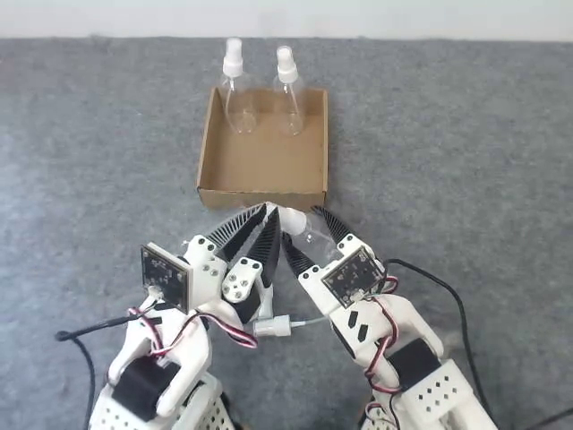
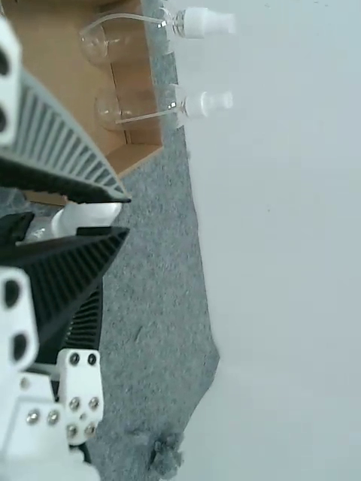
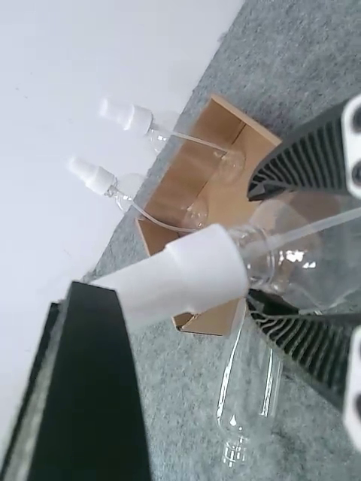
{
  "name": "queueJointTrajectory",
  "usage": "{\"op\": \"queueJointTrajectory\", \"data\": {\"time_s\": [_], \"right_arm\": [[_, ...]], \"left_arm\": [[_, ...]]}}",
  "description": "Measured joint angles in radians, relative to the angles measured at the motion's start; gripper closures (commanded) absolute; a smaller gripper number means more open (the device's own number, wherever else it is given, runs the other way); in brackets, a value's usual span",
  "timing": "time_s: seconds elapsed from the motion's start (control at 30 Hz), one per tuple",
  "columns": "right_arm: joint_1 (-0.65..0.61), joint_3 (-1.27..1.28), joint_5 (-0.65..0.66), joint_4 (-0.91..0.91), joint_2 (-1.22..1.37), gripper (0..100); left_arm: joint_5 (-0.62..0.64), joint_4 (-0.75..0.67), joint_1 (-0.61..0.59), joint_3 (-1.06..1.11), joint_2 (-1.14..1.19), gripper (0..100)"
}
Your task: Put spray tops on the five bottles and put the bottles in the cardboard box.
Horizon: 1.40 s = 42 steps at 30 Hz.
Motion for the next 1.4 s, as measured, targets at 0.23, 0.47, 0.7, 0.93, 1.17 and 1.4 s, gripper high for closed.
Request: {"op": "queueJointTrajectory", "data": {"time_s": [0.23,0.47,0.7,0.93,1.17,1.4], "right_arm": [[-0.014,0.0,0.0,0.002,0.0,99.3],[-0.052,-0.002,0.043,0.034,0.0,99.3],[-0.052,-0.002,0.048,0.034,0.0,99.3],[-0.052,-0.002,0.048,0.035,0.0,99.3],[-0.052,-0.002,0.048,0.035,0.0,99.3],[-0.04,-0.002,0.041,0.035,0.0,99.3]], "left_arm": [[-0.157,-0.014,0.0,0.0,0.0,94],[-0.305,-0.015,0.008,0.002,0.0,94],[-0.308,-0.015,0.006,0.002,0.0,94],[-0.308,0.023,0.02,-0.025,0.0,94],[-0.308,0.072,0.014,-0.072,0.0,94],[-0.308,0.072,0.015,-0.072,0.0,94]]}}
